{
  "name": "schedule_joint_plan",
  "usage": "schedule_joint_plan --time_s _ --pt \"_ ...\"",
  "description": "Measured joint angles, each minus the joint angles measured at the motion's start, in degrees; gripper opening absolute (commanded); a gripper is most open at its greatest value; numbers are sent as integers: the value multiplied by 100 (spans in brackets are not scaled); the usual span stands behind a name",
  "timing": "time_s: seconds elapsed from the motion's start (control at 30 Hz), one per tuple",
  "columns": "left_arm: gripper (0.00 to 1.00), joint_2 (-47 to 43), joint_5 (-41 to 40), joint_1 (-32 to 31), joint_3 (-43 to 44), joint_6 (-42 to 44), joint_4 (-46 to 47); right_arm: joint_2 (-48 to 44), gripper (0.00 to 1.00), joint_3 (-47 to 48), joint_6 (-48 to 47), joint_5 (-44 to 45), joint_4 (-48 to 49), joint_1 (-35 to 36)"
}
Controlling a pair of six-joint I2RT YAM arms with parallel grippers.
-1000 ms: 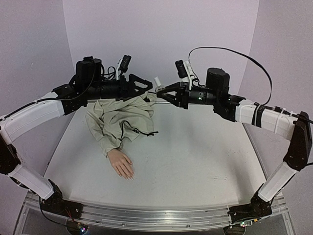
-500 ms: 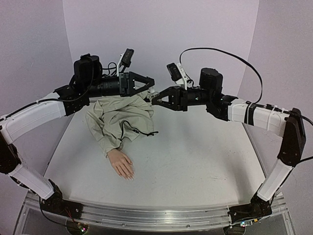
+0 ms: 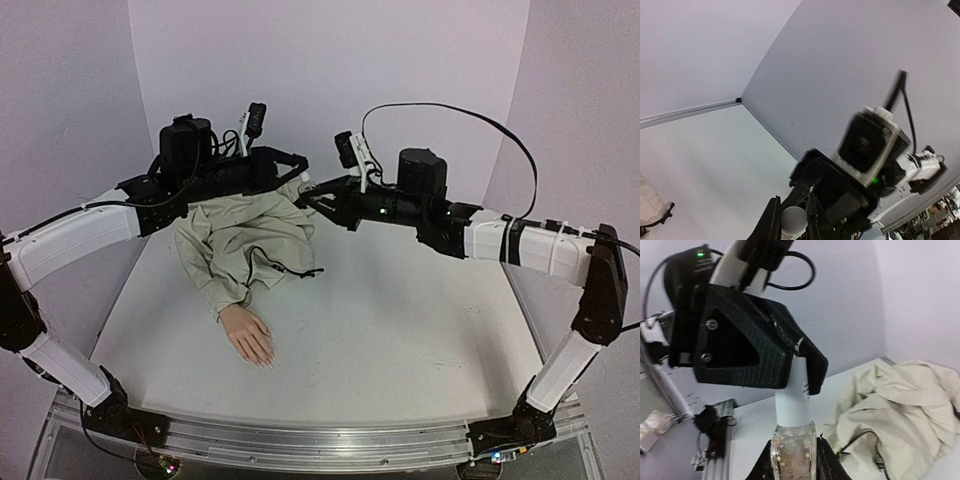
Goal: Paint the nails
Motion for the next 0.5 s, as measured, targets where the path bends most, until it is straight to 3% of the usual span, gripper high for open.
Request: schedule_joint_plan --time_s 0.13,0.2,0.3,0.5 --pt "4 164 -389 81 136 -44 -262 -105 0 -136 -1032 3316 -195 898" --pt "5 214 -444 81 225 -68 -398 -101 0 -136 -1379 4529 -236 1200" --pt "15 275 -463 57 332 -125 -455 -101 0 -136 -1705 5176 -205 1351" --pt "52 297 -358 2 350 -175 -647 -111 0 -243 -1941 4986 -179 1274"
